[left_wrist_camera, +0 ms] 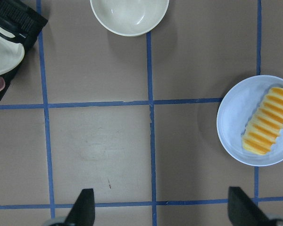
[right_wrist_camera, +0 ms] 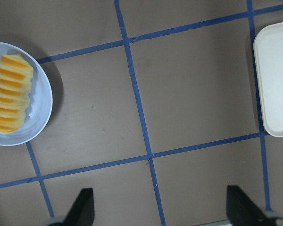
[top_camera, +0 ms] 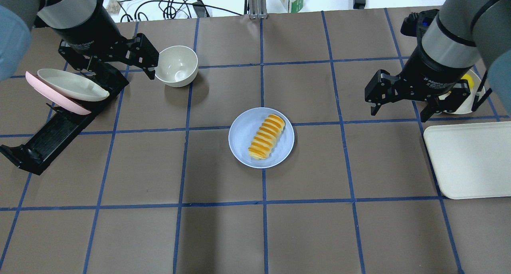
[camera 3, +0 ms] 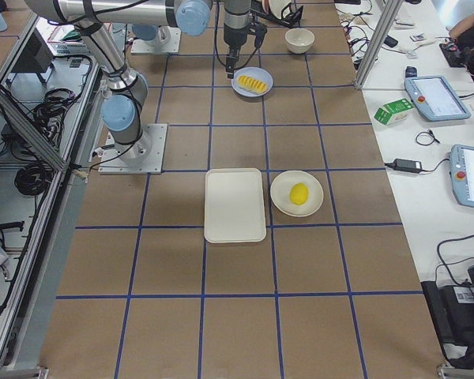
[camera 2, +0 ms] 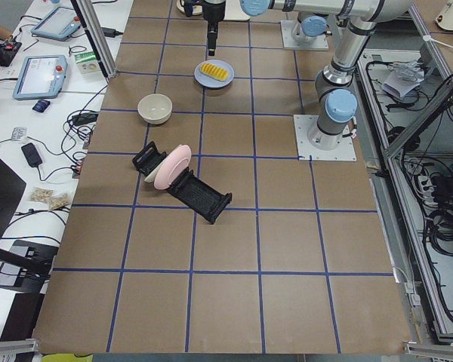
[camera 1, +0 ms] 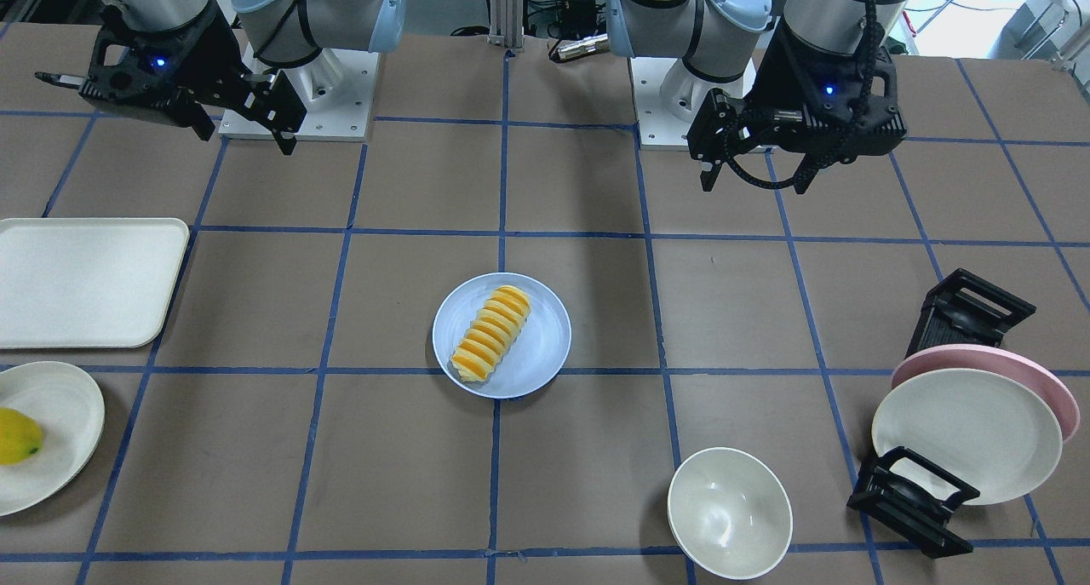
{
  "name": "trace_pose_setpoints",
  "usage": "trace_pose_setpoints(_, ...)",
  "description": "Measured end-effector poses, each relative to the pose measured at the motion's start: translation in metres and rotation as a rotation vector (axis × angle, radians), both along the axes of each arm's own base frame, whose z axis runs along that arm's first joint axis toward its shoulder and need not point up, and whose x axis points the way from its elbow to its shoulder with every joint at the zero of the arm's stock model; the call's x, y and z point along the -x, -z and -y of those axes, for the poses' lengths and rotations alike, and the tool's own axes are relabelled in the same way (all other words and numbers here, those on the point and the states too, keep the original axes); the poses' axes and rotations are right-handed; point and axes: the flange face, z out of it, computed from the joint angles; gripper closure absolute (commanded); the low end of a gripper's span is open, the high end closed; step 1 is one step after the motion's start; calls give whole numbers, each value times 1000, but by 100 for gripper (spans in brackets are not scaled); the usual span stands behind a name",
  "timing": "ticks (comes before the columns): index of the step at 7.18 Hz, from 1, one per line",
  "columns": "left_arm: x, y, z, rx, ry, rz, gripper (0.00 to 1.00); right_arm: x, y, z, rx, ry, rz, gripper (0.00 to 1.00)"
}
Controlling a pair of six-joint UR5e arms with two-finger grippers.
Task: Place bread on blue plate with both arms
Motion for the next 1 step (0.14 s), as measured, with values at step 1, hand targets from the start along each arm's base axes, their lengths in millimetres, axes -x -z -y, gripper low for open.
trace_pose_setpoints(1, -1, 0, 2, 0, 1, -4, 0, 1, 0, 1, 3, -7, -15, 0)
